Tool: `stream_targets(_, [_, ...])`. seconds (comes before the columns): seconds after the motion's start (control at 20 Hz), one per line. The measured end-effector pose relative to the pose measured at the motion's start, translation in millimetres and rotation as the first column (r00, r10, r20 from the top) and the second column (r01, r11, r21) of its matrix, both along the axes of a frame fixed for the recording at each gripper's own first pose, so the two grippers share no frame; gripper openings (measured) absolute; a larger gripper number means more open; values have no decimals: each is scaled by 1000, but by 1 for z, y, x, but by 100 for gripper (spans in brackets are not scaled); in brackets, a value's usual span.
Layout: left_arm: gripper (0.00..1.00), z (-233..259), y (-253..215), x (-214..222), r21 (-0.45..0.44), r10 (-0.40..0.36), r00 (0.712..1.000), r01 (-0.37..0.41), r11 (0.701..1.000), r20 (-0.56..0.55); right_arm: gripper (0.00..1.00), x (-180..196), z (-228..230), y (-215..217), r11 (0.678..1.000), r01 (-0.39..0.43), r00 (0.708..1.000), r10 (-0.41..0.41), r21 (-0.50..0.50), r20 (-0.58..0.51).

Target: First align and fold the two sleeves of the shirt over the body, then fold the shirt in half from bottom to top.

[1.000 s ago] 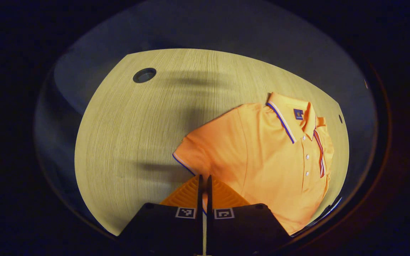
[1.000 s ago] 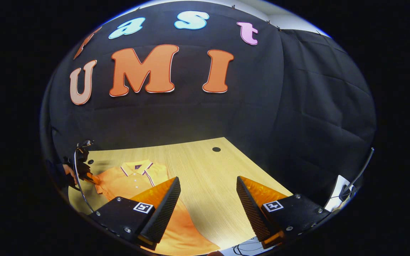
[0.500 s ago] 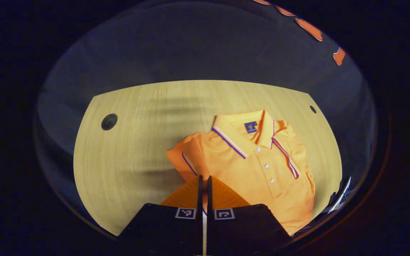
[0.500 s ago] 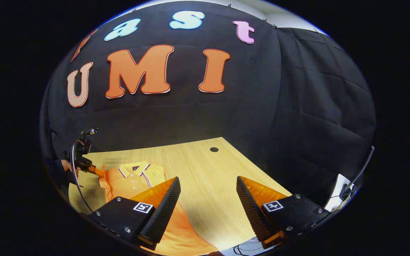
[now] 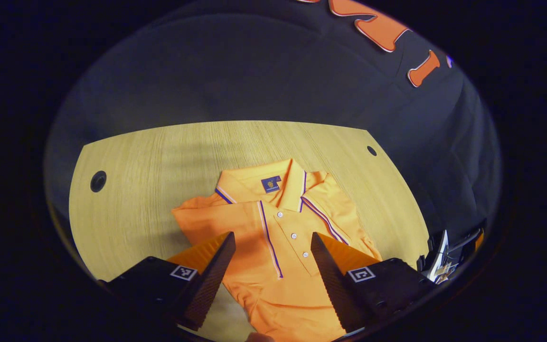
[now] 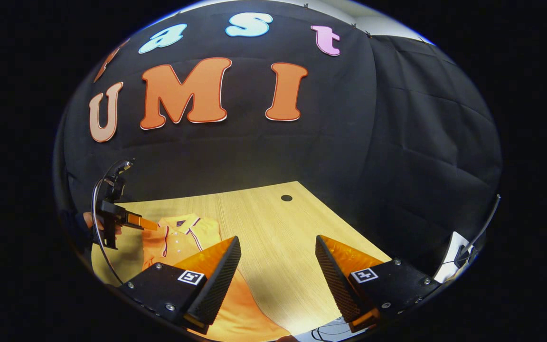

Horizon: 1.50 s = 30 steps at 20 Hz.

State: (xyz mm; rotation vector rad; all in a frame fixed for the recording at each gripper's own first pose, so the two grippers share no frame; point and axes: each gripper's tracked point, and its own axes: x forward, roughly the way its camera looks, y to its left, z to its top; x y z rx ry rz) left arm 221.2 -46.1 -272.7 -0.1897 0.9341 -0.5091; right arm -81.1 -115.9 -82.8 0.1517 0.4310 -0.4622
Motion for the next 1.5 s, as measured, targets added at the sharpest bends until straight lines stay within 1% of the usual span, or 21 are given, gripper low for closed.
stream_targets(0.15, [99, 34, 13, -9, 12, 44, 993, -45, 999, 114, 96, 10, 3, 3, 999, -44, 998, 45, -17, 35])
stream_targets(0.3, [99, 77, 28, -33, -14, 120, 971, -120, 993, 209, 96, 24, 9, 6, 994, -106, 991, 109, -32, 78])
stream_targets(0.5, [99, 127, 52, -68, -30, 229, 915, -232, 972, 334, 96, 42, 26, 15, 974, -218, 963, 226, -69, 145])
stream_targets(0.7, [99, 172, 68, -108, -44, 313, 846, -326, 944, 431, 96, 50, 46, 26, 946, -311, 919, 325, -95, 224])
stream_targets(0.95, [98, 219, 86, -171, -76, 393, 726, -428, 900, 564, 96, 47, 65, 42, 899, -407, 849, 437, -158, 297])
stream_targets(1.0, [98, 227, 91, -183, -86, 407, 695, -448, 890, 593, 96, 44, 70, 45, 889, -424, 832, 457, -171, 315])
stream_targets(1.05, [98, 235, 95, -200, -91, 417, 657, -470, 878, 628, 96, 41, 74, 48, 882, -434, 817, 471, -184, 332])
stream_targets(1.1, [98, 246, 102, -213, -98, 428, 602, -501, 860, 675, 96, 37, 78, 49, 875, -441, 802, 484, -198, 352])
stream_targets(1.15, [98, 259, 101, -225, -110, 428, 553, -516, 850, 714, 96, 33, 84, 49, 870, -441, 783, 493, -222, 379])
stream_targets(1.2, [98, 269, 101, -238, -121, 427, 516, -524, 843, 743, 96, 30, 90, 50, 867, -436, 764, 498, -241, 409])
stream_targets(1.25, [97, 279, 103, -252, -130, 424, 488, -527, 840, 763, 96, 25, 91, 52, 863, -439, 751, 505, -249, 425])
stream_targets(1.35, [97, 290, 103, -272, -141, 420, 441, -538, 831, 793, 95, 18, 86, 58, 855, -459, 738, 519, -241, 432])
stream_targets(1.4, [97, 291, 101, -281, -154, 429, 427, -542, 826, 796, 95, 14, 81, 58, 853, -465, 739, 521, -236, 427])
stream_targets(1.45, [99, 292, 100, -286, -170, 438, 410, -545, 821, 800, 95, 11, 77, 57, 852, -470, 742, 524, -233, 419])
stream_targets(1.5, [98, 292, 102, -291, -170, 439, 394, -557, 813, 808, 96, 8, 73, 55, 853, -465, 747, 521, -234, 413])
